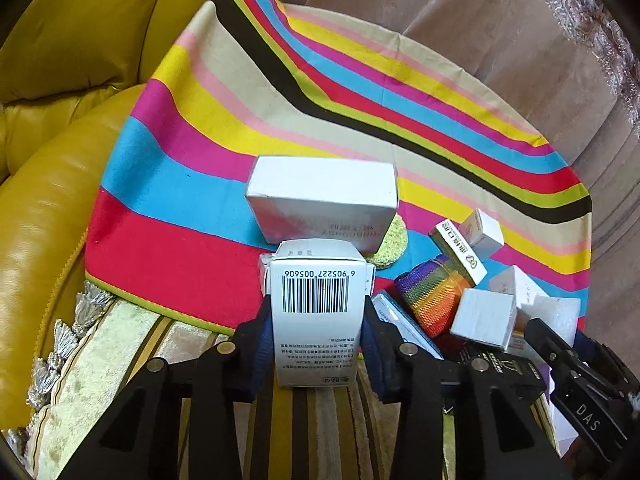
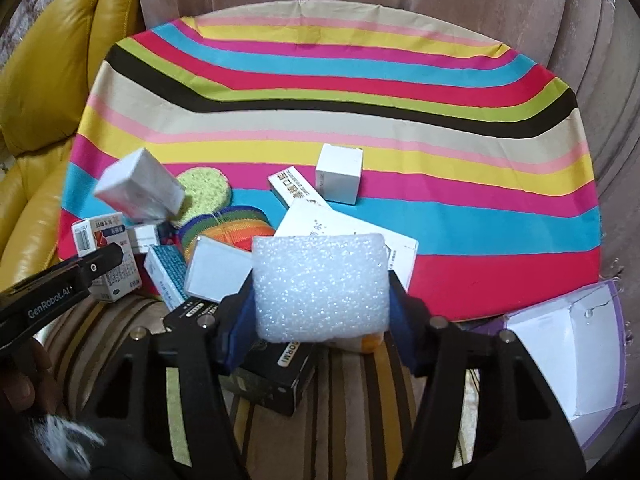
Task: Organize objects
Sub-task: 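Grasp the white foam block with the right gripper while the left grasps the barcode box, then carry the foam block and barcode box to the purple box and release both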
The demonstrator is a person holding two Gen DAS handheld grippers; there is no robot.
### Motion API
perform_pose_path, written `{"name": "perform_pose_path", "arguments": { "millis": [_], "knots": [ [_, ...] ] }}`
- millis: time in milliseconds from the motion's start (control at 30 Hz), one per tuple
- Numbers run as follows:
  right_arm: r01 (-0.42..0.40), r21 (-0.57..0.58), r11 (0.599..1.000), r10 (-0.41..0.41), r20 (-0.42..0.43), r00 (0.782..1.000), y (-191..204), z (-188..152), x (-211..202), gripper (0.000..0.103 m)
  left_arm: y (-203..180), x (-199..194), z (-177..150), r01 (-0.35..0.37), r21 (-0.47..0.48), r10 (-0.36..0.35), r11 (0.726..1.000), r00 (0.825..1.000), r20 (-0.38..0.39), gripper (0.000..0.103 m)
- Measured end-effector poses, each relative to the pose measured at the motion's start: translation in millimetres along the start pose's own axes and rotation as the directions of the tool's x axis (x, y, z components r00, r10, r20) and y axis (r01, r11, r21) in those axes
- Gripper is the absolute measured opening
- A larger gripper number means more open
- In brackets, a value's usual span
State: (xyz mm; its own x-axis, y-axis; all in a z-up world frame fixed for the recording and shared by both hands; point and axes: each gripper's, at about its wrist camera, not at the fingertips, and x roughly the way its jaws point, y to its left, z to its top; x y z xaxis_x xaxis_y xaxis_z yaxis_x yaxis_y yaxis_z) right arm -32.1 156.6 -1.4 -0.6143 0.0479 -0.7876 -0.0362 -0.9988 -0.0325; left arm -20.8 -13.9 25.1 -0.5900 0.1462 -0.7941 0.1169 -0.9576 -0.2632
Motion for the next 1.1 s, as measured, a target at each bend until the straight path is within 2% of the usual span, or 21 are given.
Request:
{"name": "perform_pose_path", "arguments": {
  "millis": [167,367,733,1100],
  "knots": [
    [-0.037,0.01,0.999,0.037,0.033,0.999,-3.0,-2.5,-9.2,0.062,-0.7,-10.3,-2.9,0.014,-0.004,-0.014,1.0,0.999,0.038,0.04],
    [-0.061,0.045,0.997,0.059,0.057,0.997,-15.5,-7.9,-17.2,0.062,-0.8,-30.6,-7.9,0.03,-0.007,-0.029,1.0,0.992,0.12,0.04],
    [-0.061,0.107,0.992,0.052,0.082,0.995,-44.3,-19.1,-32.9,0.062,-38.7,-59.9,-14.3,0.108,0.097,-0.127,0.989,0.968,0.217,0.04],
    [-0.03,0.202,0.979,0.014,0.078,0.997,-88.9,-35.4,-43.0,0.062,-91.9,-67.0,-18.0,0.198,0.211,-0.243,0.957,0.947,0.209,0.04]
  ]
}}
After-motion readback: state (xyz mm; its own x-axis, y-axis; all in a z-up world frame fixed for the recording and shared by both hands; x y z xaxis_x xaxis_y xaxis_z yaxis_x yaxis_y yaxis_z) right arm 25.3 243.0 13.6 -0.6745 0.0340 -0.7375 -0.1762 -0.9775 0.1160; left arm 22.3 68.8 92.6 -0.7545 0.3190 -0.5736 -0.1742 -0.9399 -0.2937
